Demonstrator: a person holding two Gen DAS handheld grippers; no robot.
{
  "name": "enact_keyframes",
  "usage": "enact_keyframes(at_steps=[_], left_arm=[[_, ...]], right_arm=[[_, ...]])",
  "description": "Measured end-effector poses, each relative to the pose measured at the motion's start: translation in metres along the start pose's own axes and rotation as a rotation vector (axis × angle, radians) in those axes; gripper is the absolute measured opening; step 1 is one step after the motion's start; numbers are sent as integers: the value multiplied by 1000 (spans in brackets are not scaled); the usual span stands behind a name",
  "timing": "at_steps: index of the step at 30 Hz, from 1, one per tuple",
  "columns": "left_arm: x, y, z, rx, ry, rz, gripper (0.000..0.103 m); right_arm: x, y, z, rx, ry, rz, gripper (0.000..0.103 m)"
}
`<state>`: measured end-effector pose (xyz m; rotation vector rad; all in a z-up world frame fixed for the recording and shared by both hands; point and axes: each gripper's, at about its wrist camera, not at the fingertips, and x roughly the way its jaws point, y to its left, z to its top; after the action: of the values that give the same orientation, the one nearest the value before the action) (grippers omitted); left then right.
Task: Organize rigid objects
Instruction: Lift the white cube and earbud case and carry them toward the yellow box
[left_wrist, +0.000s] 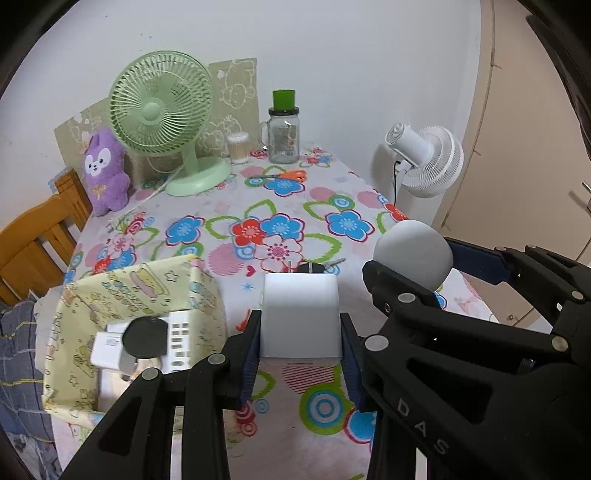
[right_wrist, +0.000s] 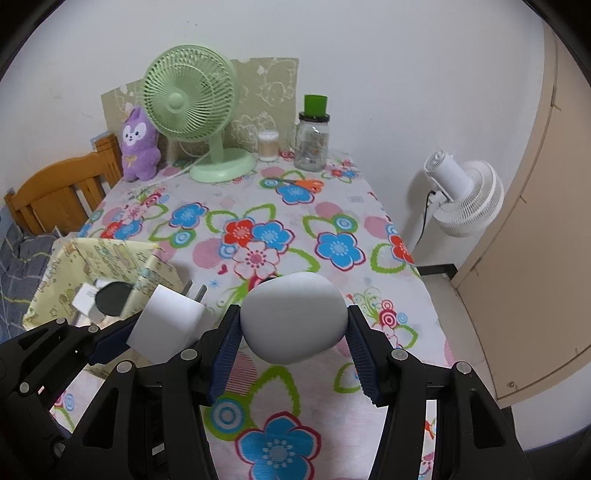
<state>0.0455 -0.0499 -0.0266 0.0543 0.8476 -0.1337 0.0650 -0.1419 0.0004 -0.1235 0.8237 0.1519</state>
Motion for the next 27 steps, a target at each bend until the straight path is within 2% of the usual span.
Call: enact_keyframes(at_steps=[16, 27], left_arm=[[-17, 48, -6, -10, -3, 47, 40], [-12, 82, -15, -44, 29, 64, 40]], right_arm=[[-8, 52, 10, -7, -11, 36, 59], [8, 87, 14, -40, 18, 65, 59]])
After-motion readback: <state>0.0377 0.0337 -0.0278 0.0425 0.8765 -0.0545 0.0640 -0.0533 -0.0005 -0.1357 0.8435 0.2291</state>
